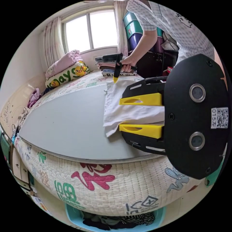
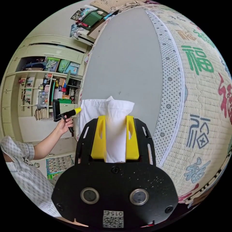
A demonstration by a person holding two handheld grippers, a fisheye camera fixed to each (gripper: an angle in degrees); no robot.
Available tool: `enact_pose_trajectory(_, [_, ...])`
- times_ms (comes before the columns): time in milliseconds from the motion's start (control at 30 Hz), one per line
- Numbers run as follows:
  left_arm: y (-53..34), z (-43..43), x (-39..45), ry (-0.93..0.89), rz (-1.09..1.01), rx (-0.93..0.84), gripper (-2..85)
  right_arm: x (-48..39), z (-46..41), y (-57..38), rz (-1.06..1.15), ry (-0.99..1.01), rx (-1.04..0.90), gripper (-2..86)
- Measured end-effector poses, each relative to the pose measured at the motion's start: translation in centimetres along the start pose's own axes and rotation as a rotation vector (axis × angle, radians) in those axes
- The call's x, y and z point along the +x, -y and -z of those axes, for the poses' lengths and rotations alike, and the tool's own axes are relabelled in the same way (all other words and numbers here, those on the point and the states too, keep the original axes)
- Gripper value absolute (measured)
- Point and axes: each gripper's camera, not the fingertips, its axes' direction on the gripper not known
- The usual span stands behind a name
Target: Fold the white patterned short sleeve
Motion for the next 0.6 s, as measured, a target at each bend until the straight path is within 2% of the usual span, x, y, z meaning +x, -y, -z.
enact_pose_trajectory(233, [1.3,-3.7,0.3,-0.080,-0.006,-0.087,2.0,10.9,-4.4,-4.5,-0.099,0.116,0.062,4.6])
enact_pose_trajectory(433, [-0.7,-0.3,5.5,-0.175,-0.103,0.082,0.2,15.7,-1.0,-14.0,-0.005,0.253,0.298,2.7])
enact_pose_trajectory(600, [-2.4,2.0,15.8,-0.303,-0.352,0.188,-0.1,18.2,5.4,-25.0,0.115,0.352,0.541,2.3])
